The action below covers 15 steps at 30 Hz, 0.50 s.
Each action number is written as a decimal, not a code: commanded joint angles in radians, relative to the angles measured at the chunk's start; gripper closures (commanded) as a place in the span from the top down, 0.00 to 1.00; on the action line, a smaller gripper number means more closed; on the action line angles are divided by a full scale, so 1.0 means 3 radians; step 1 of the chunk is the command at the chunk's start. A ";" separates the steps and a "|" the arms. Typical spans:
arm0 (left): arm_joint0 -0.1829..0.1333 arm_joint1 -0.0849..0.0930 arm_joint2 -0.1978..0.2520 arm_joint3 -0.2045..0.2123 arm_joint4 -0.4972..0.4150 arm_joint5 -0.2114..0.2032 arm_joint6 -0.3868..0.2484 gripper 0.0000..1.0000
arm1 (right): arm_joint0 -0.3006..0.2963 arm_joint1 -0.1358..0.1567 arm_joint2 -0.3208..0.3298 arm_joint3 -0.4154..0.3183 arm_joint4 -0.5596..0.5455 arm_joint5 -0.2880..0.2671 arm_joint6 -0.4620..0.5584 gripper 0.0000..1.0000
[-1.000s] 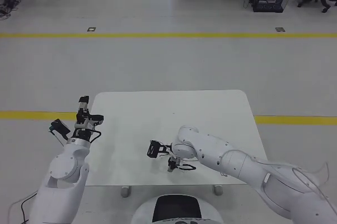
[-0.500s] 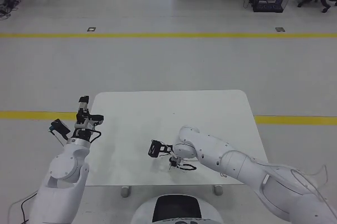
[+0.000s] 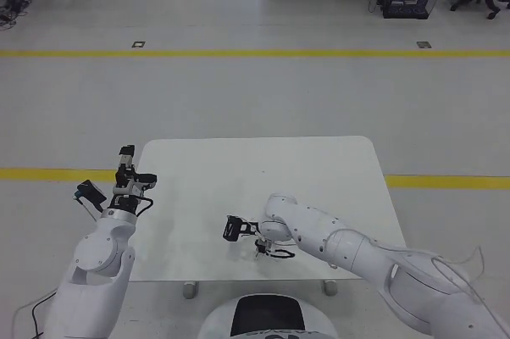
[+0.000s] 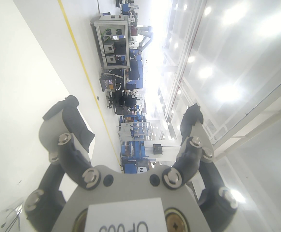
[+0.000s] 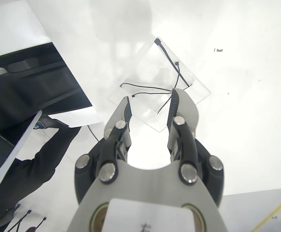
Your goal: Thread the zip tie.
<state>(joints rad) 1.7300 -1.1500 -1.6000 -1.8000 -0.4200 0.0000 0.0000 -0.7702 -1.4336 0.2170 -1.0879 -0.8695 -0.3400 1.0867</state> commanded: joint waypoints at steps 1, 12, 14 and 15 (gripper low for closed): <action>0.0000 0.0000 0.0000 0.0000 0.0000 0.0000 0.0000 1.00 | 0.0002 -0.0033 -0.0017 0.0049 -0.0022 0.0000 -0.0003 0.35; 0.0000 0.0000 0.0000 0.0000 0.0000 0.0000 0.0000 1.00 | -0.0002 -0.0223 -0.0059 0.0337 -0.0095 0.0030 -0.0004 0.31; 0.0000 0.0000 0.0000 0.0000 0.0000 0.0000 0.0000 1.00 | -0.0004 -0.0260 -0.0065 0.0385 -0.0121 0.0049 0.0002 0.30; 0.0000 0.0000 0.0000 0.0000 0.0000 0.0000 0.0000 1.00 | -0.0006 -0.0276 -0.0068 0.0406 -0.0124 0.0042 0.0005 0.29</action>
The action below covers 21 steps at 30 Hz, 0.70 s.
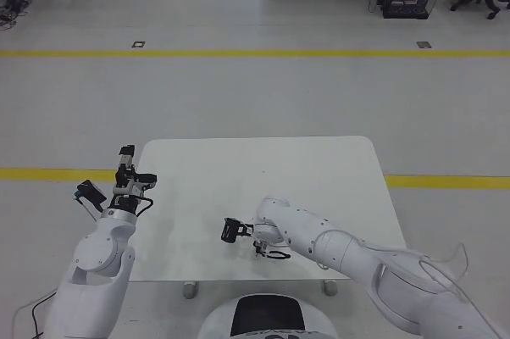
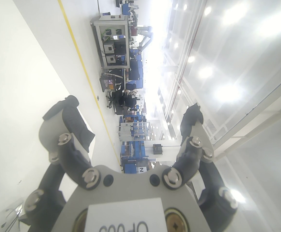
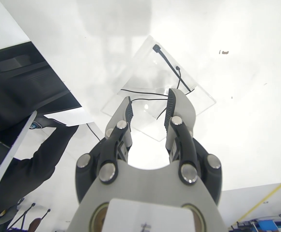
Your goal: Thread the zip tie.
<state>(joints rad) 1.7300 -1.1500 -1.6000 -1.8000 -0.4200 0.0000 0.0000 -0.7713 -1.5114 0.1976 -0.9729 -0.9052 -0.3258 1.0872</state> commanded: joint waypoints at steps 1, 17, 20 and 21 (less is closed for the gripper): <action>0.0000 0.0000 0.0000 0.0000 0.0000 0.0000 0.0000 1.00 | -0.0002 -0.0032 -0.0004 0.0044 -0.0005 -0.0016 0.0006 0.29; 0.0000 0.0000 0.0000 0.0000 0.0000 0.0000 0.0000 1.00 | 0.0076 -0.0110 -0.0092 0.0118 0.0110 -0.0047 0.0120 0.25; 0.0000 0.0000 0.0000 0.0000 0.0000 0.0000 0.0000 1.00 | 0.0057 -0.0105 -0.0092 0.0097 0.0133 -0.0047 0.0181 0.25; 0.0000 0.0000 0.0000 0.0000 0.0000 0.0000 0.0000 1.00 | 0.0053 -0.0104 -0.0092 0.0093 0.0140 -0.0047 0.0196 0.24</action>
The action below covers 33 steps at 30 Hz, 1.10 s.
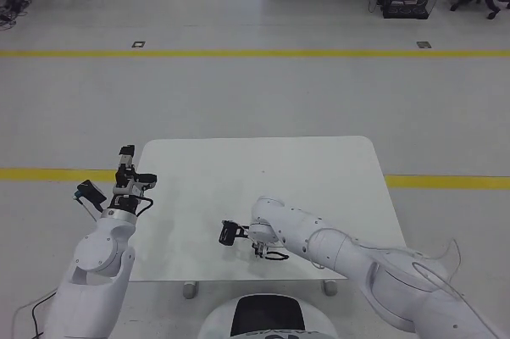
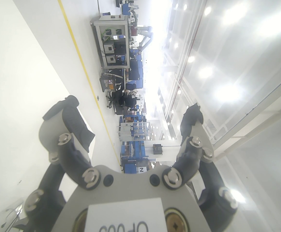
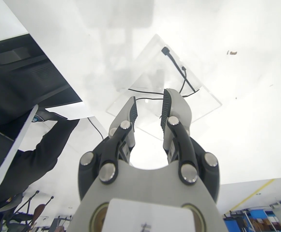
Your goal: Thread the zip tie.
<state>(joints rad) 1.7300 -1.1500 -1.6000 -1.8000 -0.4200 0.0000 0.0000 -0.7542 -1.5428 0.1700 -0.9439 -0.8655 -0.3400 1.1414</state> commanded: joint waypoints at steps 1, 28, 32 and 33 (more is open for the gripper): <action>0.0000 0.0000 0.0000 0.0000 0.0000 0.0000 0.0000 1.00 | -0.0009 0.0002 0.0000 -0.0005 0.0013 0.0000 0.0031 0.24; 0.0000 0.0000 0.0000 0.0000 0.0000 0.0000 0.0000 1.00 | -0.0041 -0.0085 0.0000 0.0188 -0.0029 0.0000 0.0111 0.26; 0.0000 0.0000 0.0000 0.0000 0.0000 0.0000 0.0000 1.00 | -0.0054 -0.0119 0.0000 0.0212 -0.0137 0.0000 0.0093 0.28; 0.0000 0.0000 0.0000 0.0000 0.0000 0.0000 0.0000 1.00 | -0.0060 -0.0126 0.0000 0.0212 -0.0169 0.0000 0.0087 0.29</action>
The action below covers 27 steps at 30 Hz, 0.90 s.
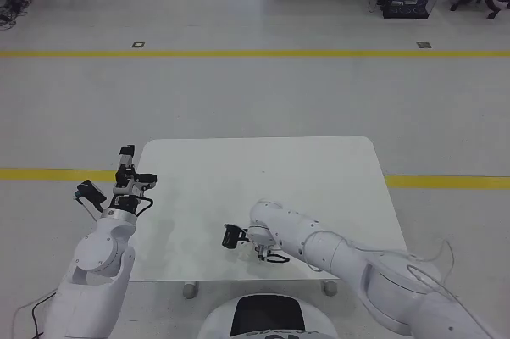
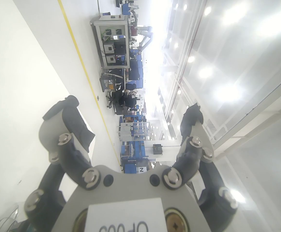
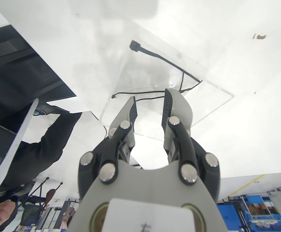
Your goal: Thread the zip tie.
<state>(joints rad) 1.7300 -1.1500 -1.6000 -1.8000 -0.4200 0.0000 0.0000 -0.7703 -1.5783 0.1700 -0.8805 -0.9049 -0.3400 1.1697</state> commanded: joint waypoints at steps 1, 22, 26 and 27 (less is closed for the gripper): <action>0.0000 0.0000 0.0000 0.0000 0.0000 0.0000 0.0000 1.00 | -0.0013 -0.0015 0.0000 0.0004 -0.0064 0.0000 -0.0015 0.29; 0.0000 0.0000 0.0000 0.0000 0.0000 0.0000 0.0000 1.00 | -0.0036 -0.0088 0.0000 0.0117 -0.0168 0.0000 -0.0238 0.31; 0.0000 0.0000 0.0000 0.0000 0.0000 0.0000 0.0000 1.00 | 0.0001 -0.0074 0.0000 0.0091 -0.0096 0.0000 -0.0248 0.30; 0.0000 0.0000 0.0000 0.0000 0.0000 0.0000 0.0000 1.00 | 0.0009 -0.0068 0.0000 0.0080 -0.0078 0.0000 -0.0245 0.30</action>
<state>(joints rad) 1.7300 -1.1500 -1.6000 -1.8000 -0.4200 0.0000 0.0000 -0.7698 -1.6003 0.1700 -0.8534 -0.9331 -0.3400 1.0953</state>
